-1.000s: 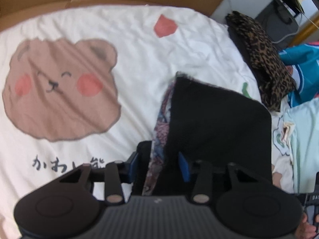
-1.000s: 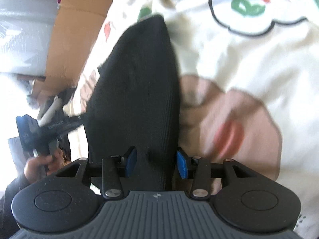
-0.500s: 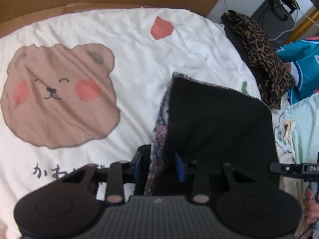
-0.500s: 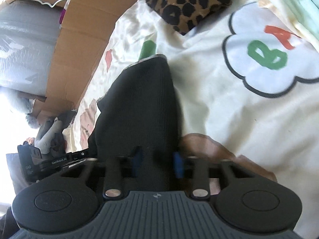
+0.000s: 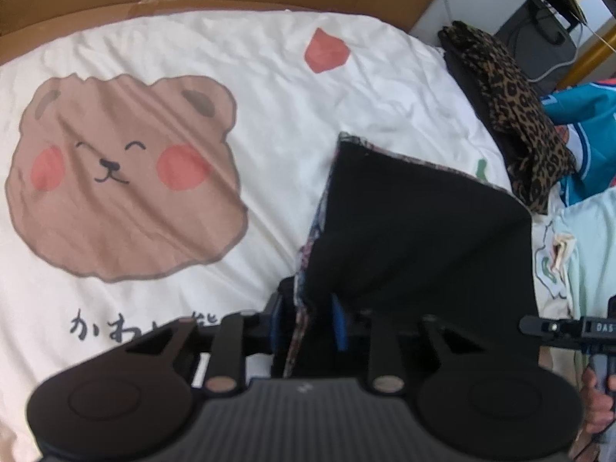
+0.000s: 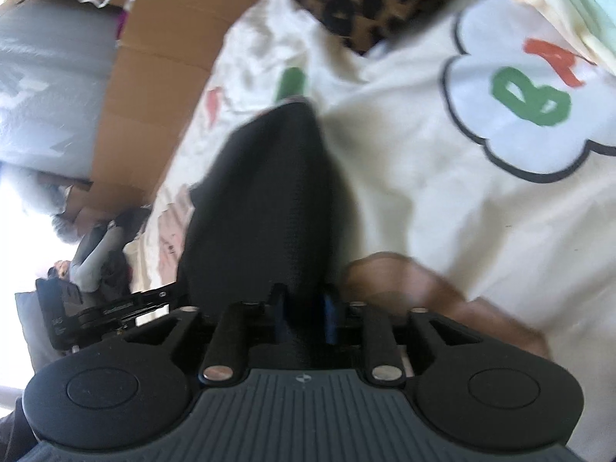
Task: Fold clothes
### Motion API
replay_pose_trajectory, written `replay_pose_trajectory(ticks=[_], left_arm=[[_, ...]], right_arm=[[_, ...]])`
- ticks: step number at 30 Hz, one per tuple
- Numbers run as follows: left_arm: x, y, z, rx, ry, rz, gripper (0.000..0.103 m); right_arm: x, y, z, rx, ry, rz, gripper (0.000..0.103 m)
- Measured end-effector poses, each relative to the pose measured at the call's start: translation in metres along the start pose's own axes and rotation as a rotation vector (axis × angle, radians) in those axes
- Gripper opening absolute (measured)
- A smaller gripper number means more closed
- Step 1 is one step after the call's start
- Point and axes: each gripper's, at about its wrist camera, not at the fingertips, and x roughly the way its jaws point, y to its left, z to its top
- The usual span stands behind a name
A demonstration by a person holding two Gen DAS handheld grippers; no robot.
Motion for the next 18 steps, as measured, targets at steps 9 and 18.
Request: replay_pose_trajectory(ticks=[9, 18], left_arm=[[0.002, 0.001, -0.002, 0.010, -0.002, 0.023, 0.045], [-0.004, 0.002, 0.004, 0.036, 0.003, -0.032, 0.028]], right_arm=[[0.013, -0.023, -0.003, -0.047, 0.015, 0.081, 0.017], [0.001, -0.015, -0.002, -0.048, 0.006, 0.122, 0.006]])
